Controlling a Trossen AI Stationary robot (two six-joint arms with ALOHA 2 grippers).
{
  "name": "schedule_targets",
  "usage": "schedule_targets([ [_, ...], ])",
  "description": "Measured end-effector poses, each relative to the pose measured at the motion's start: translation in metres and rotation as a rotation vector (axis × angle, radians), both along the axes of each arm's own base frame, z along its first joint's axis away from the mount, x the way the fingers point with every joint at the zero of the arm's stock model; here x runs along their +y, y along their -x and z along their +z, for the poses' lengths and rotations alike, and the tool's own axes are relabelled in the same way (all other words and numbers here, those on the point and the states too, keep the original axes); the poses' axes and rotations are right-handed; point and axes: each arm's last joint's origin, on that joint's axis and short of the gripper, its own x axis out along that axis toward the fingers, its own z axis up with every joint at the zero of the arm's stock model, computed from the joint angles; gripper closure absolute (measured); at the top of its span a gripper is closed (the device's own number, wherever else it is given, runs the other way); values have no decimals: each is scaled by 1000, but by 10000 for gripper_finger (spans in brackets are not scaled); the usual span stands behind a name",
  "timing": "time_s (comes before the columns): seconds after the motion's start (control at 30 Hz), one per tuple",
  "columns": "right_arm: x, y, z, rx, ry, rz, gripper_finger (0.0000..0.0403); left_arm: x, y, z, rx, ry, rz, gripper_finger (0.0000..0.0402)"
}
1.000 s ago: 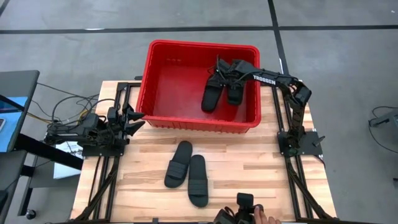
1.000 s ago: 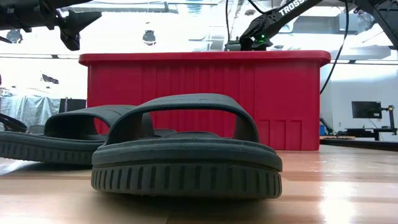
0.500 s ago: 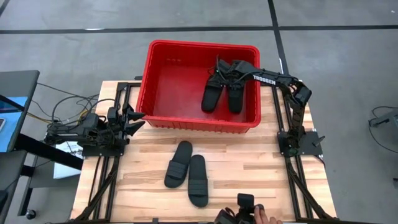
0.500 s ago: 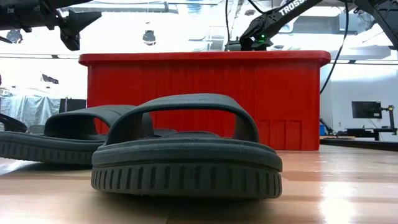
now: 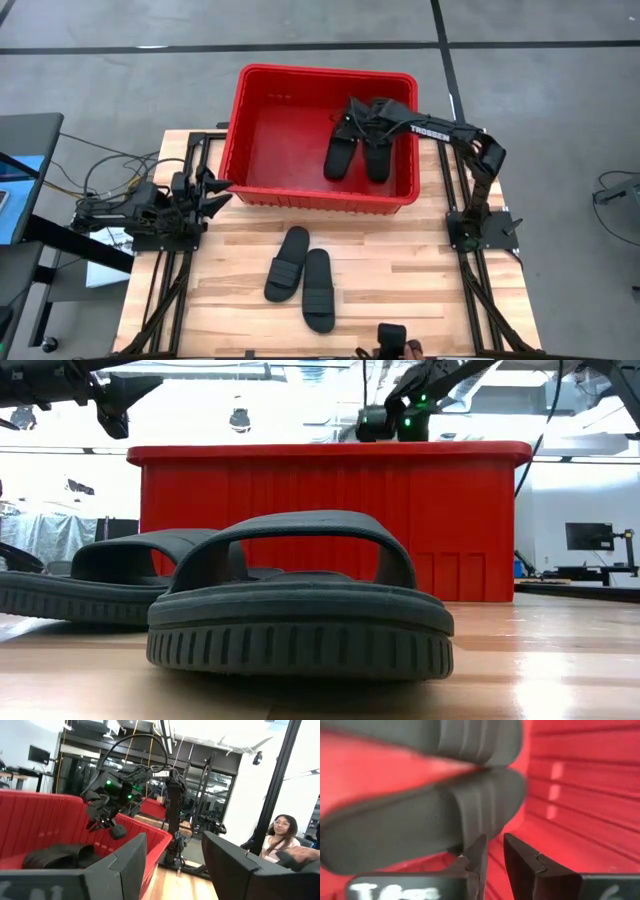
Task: Pick and place slides into bin
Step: Put the black slide into the red bin
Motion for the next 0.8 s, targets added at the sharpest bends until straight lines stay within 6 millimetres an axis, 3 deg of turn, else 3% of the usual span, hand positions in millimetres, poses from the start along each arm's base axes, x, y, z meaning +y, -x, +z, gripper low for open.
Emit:
schedule_targets([
  [0.13,7,2,34,-188,56,-27,347,-1,1,5,-38,-89,-12,219],
  [0.23,14,10,64,-435,37,-63,347,-1,3,8,-41,-118,-5,219],
  [0.33,25,18,98,-732,-61,-56,347,-1,9,21,-19,-160,0,219],
  [0.5,52,30,150,-1166,-314,99,347,0,27,46,120,-190,9,219],
  [0.67,97,36,181,-1316,-575,396,347,-2,39,61,267,-117,-97,219],
  [0.8,139,33,179,-1304,-738,539,347,-6,34,61,345,-14,-263,219],
])
